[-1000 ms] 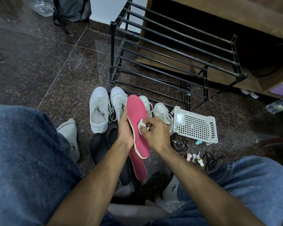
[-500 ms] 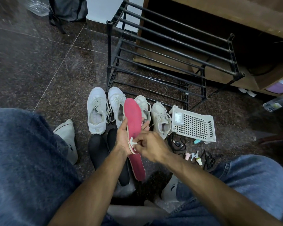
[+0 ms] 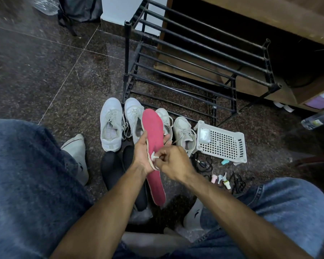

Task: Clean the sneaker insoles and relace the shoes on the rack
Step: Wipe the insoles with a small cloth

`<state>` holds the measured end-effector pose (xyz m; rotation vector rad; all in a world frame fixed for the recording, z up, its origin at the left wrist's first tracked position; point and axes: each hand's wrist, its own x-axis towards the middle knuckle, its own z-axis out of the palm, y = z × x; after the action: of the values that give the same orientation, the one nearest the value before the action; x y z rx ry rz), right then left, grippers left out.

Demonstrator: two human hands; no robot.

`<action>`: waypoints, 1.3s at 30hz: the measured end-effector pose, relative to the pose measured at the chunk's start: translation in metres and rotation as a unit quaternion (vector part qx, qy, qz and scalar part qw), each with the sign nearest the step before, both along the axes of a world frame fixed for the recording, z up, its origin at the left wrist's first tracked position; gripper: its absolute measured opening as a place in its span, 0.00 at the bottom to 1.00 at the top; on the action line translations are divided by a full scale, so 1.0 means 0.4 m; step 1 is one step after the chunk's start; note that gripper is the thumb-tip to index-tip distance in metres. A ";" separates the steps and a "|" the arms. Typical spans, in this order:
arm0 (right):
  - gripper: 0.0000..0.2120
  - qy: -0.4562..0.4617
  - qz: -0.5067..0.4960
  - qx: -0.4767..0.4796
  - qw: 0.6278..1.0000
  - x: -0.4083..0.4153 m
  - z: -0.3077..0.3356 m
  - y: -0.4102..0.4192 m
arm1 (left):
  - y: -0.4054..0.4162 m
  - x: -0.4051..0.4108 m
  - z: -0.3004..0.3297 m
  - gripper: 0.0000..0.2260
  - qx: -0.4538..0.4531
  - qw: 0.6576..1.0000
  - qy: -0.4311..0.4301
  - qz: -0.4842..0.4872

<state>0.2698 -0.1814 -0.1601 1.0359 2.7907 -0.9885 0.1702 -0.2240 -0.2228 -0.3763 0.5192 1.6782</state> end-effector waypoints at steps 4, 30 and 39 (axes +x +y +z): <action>0.04 -0.005 -0.032 0.040 0.999 -0.042 -0.013 0.027 | -0.011 0.010 0.011 0.25 0.011 1.000 -0.002 -0.027; 0.05 -0.033 -0.014 0.048 0.998 -0.048 -0.006 0.010 | -0.014 -0.003 0.033 0.24 -0.019 1.000 0.006 0.006; 0.05 0.016 -0.051 0.065 0.996 0.002 -0.018 0.039 | -0.006 -0.010 0.028 0.22 -0.005 1.000 0.006 0.023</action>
<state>0.2705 -0.1659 -0.1672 1.1992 2.8872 -0.8486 0.1662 -0.2264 -0.2116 -0.3888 0.5320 1.7236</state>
